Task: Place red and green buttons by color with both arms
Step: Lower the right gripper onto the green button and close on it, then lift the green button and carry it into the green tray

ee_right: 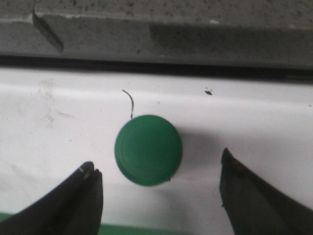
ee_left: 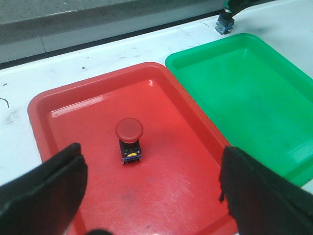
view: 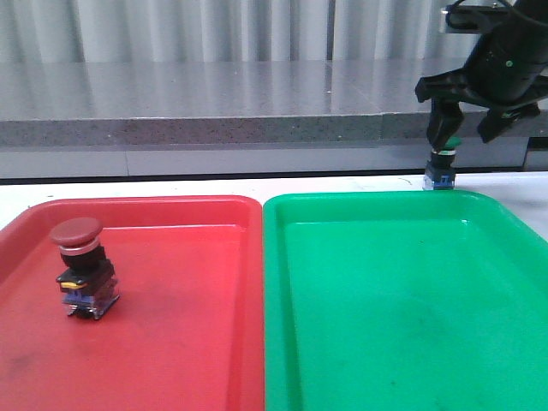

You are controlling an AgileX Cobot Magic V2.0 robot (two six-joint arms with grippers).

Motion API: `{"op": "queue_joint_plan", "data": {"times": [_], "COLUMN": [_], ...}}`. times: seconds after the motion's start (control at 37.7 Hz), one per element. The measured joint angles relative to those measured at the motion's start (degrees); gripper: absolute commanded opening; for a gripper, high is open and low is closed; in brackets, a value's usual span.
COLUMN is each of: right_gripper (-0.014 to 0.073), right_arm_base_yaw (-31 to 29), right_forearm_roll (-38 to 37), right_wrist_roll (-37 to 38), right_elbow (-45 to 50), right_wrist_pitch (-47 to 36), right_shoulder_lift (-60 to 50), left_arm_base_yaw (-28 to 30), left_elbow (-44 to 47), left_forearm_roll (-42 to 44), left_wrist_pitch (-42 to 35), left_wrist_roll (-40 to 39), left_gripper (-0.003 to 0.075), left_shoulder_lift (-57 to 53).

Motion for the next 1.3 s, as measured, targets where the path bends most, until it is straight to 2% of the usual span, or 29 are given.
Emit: {"op": "queue_joint_plan", "data": {"times": [0.13,0.29,0.48,0.66,0.74,1.11,1.3], "right_gripper": [0.0505,0.0265,0.0259,0.0259,0.0259,0.0259,0.0259], "right_arm_base_yaw": [0.00,0.00,0.00,0.00,0.37,4.60,4.69], "right_forearm_roll": [1.84,2.34,2.43,2.43,2.43,2.43,2.43], "right_wrist_roll": [-0.91,-0.91,-0.91,-0.96,-0.96,-3.09,-3.09], "right_elbow": [-5.79,-8.30,-9.10,-7.92,-3.08,31.60,44.16], "right_wrist_pitch": [0.50,2.04,4.60,10.29,10.55,7.61,8.22], "right_shoulder_lift": [5.40,8.30,6.74,-4.08,-11.22,-46.60,-58.25], "left_arm_base_yaw": [0.00,0.00,0.00,0.00,0.00,0.00,0.00], "left_elbow": [0.00,0.00,0.00,0.00,0.00,0.00,0.00], "left_forearm_roll": [0.00,0.00,0.00,0.00,0.00,0.00,0.00], "left_wrist_pitch": [0.00,0.00,0.00,0.00,0.00,0.00,0.00], "left_wrist_roll": [0.00,0.00,0.00,0.00,0.00,0.00,0.00], "left_gripper": [0.0547,0.0547,0.0547,0.0547,0.0547,0.0547,0.0547], "left_shoulder_lift": [0.00,0.00,0.00,0.00,0.00,0.00,0.00]}}
